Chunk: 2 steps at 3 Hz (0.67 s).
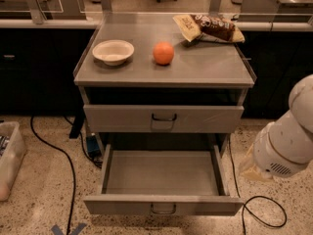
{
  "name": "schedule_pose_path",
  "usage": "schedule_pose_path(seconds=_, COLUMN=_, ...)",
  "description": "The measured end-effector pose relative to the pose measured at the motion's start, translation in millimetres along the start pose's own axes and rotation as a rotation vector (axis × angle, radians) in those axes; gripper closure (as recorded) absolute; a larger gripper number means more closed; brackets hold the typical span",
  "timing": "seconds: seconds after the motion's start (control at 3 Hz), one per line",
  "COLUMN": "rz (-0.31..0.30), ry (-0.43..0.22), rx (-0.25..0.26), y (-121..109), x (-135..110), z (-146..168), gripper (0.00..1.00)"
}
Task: Close middle drawer
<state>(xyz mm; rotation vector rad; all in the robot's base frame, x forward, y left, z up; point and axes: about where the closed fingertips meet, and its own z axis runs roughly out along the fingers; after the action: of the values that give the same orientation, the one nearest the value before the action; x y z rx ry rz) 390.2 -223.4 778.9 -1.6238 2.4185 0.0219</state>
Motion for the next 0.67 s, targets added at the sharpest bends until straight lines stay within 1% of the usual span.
schedule_pose_path(seconds=0.33, rz=0.089, ry=-0.039, rx=-0.021, y=17, x=-7, z=39, gripper=1.00)
schedule_pose_path(seconds=0.67, rz=0.215, ry=-0.119, rx=-0.103, y=42, x=-18, z=85, gripper=1.00)
